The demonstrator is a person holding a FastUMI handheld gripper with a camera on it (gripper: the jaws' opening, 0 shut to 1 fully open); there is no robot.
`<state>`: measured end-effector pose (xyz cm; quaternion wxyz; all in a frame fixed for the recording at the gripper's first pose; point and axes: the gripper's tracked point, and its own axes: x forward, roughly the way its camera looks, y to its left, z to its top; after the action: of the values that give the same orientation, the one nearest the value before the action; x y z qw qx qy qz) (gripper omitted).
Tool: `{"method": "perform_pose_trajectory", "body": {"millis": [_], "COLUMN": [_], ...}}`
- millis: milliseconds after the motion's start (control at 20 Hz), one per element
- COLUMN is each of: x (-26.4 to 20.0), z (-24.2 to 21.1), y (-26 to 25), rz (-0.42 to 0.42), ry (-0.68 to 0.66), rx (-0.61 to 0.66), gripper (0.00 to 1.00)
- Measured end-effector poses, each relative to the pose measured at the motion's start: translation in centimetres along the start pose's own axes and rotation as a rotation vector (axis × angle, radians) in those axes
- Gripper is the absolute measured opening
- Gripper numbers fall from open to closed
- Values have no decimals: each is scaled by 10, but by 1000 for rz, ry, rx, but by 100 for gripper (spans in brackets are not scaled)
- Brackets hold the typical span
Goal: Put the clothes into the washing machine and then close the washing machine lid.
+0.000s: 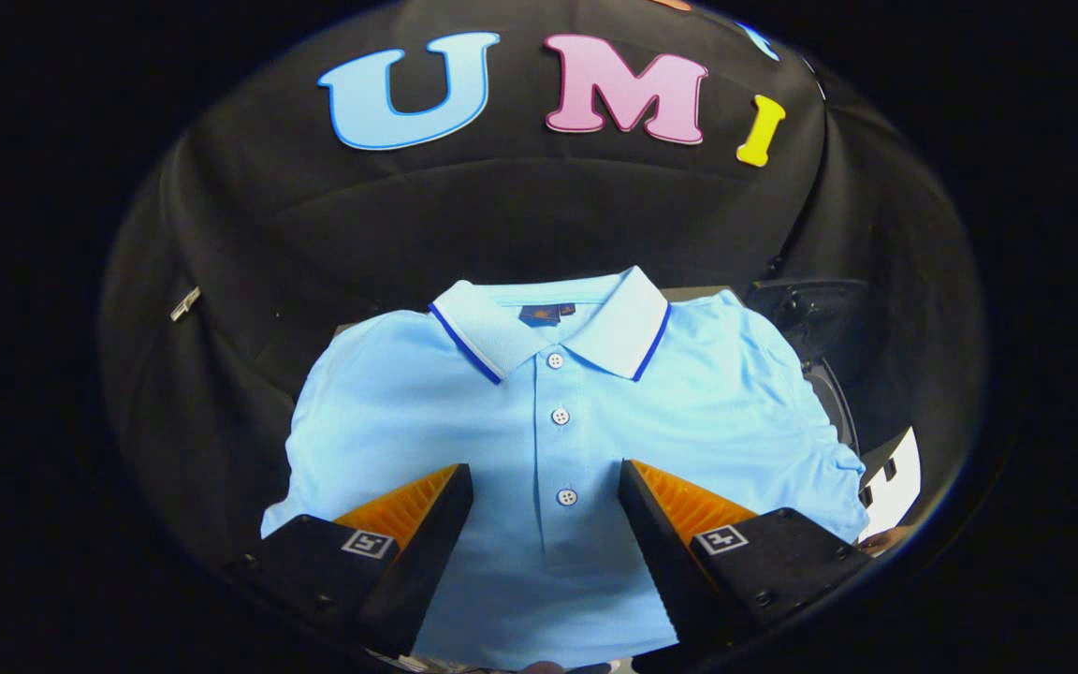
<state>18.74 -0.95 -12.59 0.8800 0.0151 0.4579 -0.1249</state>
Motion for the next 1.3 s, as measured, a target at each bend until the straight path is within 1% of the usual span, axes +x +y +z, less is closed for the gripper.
{"method": "perform_pose_trajectory", "body": {"millis": [250, 350, 400, 450, 500, 550, 650, 700, 800, 1050, 1150, 1300], "x": [-2, 0, 0, 1, 0, 3, -2, -2, -6, -10, -18, -31], "z": [3, 3, 2, 4, 6, 9, 13, 13, 17, 24, 35, 63], "y": [-6, -7, -8, -8, -14, -18, -25, -24, -25, -25, -26, -29], "rz": [-48, -24, 2, 27, 13, -8, -57, -65, -71, -90, -93, -100], "ry": [31, -1, 7, 11, -10, -23, -47, -71, -116, -165, -198, -254], "rx": [47, 120, 158, 190, 224, 208, 100, 70, 50, -26, -53, -48], "gripper": [99, 45, 18, 15, 6, 5, 5, 5, 5, 5, 4, 5]}}
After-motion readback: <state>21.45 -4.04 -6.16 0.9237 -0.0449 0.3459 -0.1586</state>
